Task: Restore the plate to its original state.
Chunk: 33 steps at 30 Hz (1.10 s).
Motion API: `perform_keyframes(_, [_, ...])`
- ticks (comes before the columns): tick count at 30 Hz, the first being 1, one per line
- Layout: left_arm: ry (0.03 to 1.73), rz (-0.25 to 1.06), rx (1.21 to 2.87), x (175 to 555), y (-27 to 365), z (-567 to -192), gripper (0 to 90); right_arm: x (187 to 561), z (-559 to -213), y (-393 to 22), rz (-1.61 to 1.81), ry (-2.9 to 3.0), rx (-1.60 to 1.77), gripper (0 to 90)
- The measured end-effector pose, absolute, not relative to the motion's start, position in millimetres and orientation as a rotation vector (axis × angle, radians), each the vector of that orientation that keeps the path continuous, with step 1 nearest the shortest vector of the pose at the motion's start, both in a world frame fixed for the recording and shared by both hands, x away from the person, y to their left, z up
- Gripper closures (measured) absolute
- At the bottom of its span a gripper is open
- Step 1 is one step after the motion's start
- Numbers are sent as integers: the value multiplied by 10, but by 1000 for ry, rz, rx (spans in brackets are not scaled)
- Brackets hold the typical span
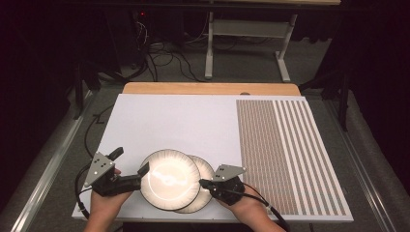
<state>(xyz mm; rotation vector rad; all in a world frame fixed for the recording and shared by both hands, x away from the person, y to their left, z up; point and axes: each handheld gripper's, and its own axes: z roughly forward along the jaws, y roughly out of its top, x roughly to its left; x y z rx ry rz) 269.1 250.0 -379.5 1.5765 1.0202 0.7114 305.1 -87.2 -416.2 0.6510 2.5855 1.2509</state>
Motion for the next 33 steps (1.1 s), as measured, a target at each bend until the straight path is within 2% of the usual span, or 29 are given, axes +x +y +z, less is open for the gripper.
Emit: perform_keyframes(33, [1012, 716, 1574, 2680, 2507, -3780, 2, 3057, -4114, -939, 1242, 2567, 669, 900])
